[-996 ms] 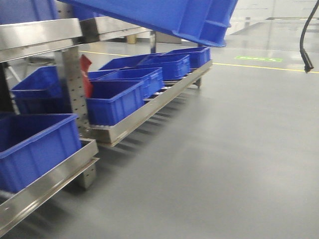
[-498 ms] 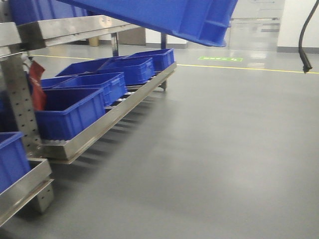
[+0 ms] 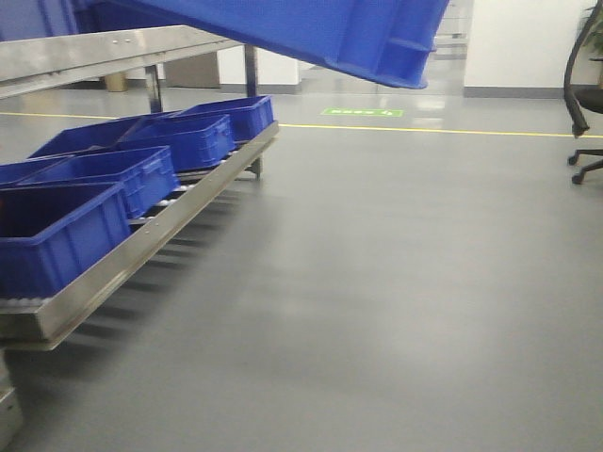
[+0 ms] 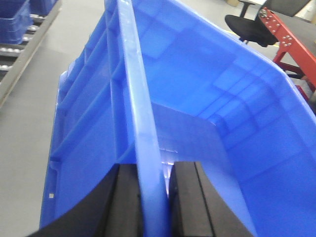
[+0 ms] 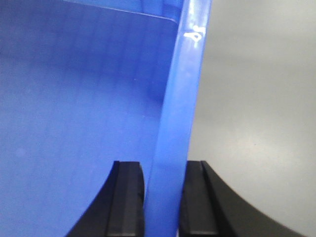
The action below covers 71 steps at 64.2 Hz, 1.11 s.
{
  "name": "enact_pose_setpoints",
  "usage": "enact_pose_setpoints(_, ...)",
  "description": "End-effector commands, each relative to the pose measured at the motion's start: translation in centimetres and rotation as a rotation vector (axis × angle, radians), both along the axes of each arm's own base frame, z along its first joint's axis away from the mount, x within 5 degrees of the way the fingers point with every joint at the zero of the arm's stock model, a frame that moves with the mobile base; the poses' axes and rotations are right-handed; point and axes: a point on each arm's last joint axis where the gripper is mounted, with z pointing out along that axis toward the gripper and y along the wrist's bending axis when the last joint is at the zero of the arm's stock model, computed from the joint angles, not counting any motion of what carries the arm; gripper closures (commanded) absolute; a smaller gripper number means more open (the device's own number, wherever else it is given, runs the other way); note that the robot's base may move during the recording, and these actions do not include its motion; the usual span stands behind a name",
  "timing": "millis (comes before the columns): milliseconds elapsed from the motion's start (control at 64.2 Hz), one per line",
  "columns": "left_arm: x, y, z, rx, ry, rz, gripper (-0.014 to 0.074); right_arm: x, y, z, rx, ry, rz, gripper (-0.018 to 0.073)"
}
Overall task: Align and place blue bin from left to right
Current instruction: 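Turn the base away from the rack while holding the bin aloft, then drive across the floor carrying the bin in both grippers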
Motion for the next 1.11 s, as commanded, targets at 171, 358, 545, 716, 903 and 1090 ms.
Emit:
enact_pose_setpoints(171, -0.64, -0.43, 1.91, -0.065, -0.121, -0.021, 0.0707, -0.77, 0.41, 2.03, 0.075, -0.102, 0.036, 0.0711)
enact_pose_setpoints(358, -0.64, -0.43, 1.91, -0.065, -0.121, -0.021, 0.0707, -0.77, 0.41, 2.03, 0.075, -0.102, 0.036, 0.0711)
enact_pose_setpoints(545, -0.64, -0.43, 1.91, -0.065, -0.121, -0.021, 0.0707, -0.77, 0.41, 2.03, 0.075, -0.102, 0.036, 0.0711)
enact_pose_setpoints(716, -0.64, -0.43, 1.91, -0.065, -0.121, -0.021, 0.0707, -0.77, 0.41, 2.03, 0.075, -0.102, 0.036, 0.0711)
enact_pose_setpoints(903, -0.64, -0.43, 1.91, -0.065, -0.121, -0.021, 0.0707, -0.77, 0.41, 2.03, 0.075, -0.102, 0.036, 0.0711)
enact_pose_setpoints(1090, -0.64, -0.43, 1.91, -0.065, -0.121, -0.021, 0.0707, -0.77, 0.41, 2.03, 0.075, -0.102, 0.036, 0.0711)
